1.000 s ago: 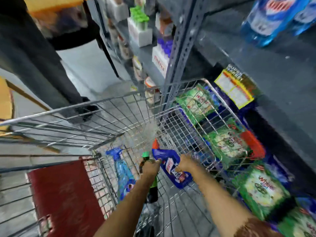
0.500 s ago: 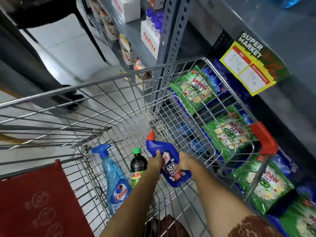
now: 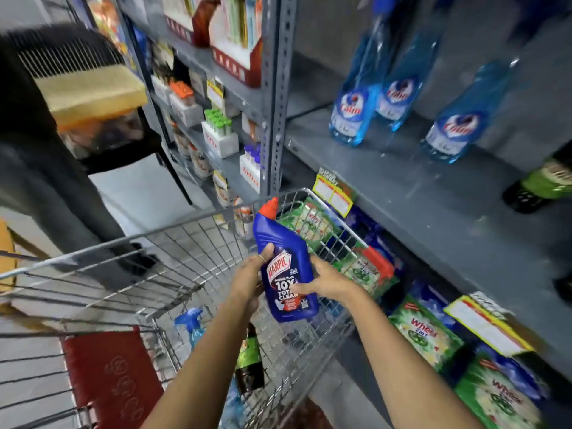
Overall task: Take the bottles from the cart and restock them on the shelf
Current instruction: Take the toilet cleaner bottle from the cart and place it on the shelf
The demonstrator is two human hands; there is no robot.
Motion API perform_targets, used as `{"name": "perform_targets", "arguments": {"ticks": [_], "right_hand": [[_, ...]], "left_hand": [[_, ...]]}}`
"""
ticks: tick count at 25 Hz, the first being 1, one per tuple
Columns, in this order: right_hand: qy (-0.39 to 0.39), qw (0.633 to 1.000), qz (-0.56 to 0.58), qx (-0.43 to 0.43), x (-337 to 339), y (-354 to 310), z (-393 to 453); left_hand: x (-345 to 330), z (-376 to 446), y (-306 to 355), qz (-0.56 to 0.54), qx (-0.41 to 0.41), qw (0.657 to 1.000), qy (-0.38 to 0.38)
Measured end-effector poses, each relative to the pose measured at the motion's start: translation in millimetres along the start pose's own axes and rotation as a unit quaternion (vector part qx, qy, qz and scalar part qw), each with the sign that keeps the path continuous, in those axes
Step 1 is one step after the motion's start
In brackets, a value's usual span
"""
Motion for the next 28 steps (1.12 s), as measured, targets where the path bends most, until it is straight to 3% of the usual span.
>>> {"name": "perform_targets", "arguments": {"ticks": [7,12,23,28], "right_hand": [[0.131,0.970,0.086,0.186,58.6,-106.1,-149.8],[0.205,0.949,0.090,0.223,103.8,-117.9,-245.9],[0.395,0.906,0.043,0.148,197.6,-13.5,-401.2],[0.494,0.860,0.042,0.116,246.5,40.2,-451.6]], "left_hand": [[-100.7,-164.4,67.8,0.111,-0.156,0.973,-0.130],[-172.7,-233.5,51.9,0.146,-0.198,0.953,-0.178],[-323.6,-274.9,-79.9,0.196,-0.197,0.916,-0.288],[-401.9,-279.4,-133.8,0.246,-0.215,0.882,-0.340]]}}
Point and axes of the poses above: each hand's wrist, its own z-axis towards the middle knuckle, its own x-axis out of the back of the hand, y = z × x, the point moved 5 cm from there along z, towards the middle knuckle, and after that the axes turned 12 degrees about x, right-handed, at the moved point
